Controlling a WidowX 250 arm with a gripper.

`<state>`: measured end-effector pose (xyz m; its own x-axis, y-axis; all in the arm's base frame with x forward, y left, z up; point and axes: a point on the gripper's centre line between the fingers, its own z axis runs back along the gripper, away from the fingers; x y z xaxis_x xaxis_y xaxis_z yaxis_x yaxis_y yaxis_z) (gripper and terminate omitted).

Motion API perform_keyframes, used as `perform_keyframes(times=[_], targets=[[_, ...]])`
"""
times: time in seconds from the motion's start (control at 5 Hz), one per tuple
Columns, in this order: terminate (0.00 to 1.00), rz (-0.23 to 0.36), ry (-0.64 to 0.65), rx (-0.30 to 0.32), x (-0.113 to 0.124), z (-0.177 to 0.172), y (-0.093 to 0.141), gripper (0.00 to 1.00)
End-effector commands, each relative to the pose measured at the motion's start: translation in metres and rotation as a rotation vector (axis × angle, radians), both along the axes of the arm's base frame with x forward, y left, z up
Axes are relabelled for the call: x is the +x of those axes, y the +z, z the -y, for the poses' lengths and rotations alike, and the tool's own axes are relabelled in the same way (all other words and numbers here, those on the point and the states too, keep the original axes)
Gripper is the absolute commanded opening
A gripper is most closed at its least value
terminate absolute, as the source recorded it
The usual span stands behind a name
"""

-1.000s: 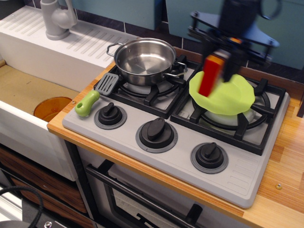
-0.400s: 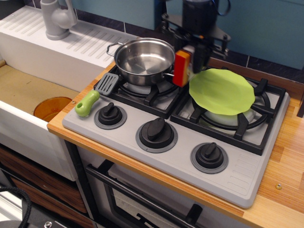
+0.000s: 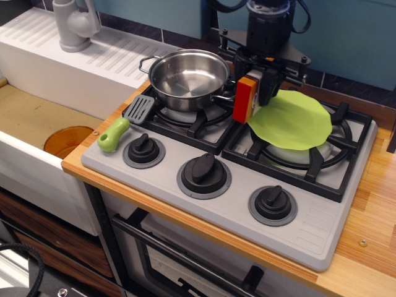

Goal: Put crackerbox on plate and spatula in pot or pan on stove

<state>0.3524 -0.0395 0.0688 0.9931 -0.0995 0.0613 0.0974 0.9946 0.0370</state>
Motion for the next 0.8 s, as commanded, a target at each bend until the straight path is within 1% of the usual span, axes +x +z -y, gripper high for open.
perform_keyframes(times=[0.0, 0.2, 0.4, 0.6], targets=[[0.0, 0.062, 0.014, 0.001, 0.003, 0.023, 0.027, 0.0], [0.0, 0.064, 0.015, -0.005, 0.0, 0.028, 0.027, 0.0], [0.0, 0.082, 0.006, -0.014, 0.0, 0.031, 0.021, 1.0], [0.0, 0.084, 0.004, -0.02, -0.001, 0.033, 0.019, 1.0]])
